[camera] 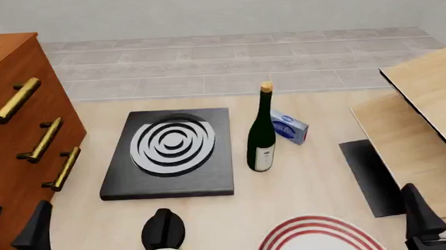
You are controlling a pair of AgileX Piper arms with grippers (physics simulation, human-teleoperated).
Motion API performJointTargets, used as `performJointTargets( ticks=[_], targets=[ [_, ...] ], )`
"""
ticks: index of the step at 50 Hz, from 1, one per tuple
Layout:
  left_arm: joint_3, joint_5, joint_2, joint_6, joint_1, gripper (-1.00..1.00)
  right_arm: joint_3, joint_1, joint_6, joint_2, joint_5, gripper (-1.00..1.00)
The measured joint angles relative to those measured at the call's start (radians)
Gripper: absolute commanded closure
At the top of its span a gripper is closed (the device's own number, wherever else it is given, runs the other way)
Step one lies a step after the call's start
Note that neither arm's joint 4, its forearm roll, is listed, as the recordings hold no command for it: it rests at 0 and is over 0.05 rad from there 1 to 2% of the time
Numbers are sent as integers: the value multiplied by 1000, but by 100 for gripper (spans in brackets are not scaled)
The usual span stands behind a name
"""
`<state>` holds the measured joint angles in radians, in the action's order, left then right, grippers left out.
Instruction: Put the bowl on the stove.
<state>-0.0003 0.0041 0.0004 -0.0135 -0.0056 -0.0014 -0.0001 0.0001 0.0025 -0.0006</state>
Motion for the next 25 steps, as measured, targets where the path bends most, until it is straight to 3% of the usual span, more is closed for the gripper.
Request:
performJointTargets(
  ticks=[25],
  targets=[
    [-2, -14, 0, -52, 6, -100, -3, 0, 0, 5, -1, -100]
  ],
)
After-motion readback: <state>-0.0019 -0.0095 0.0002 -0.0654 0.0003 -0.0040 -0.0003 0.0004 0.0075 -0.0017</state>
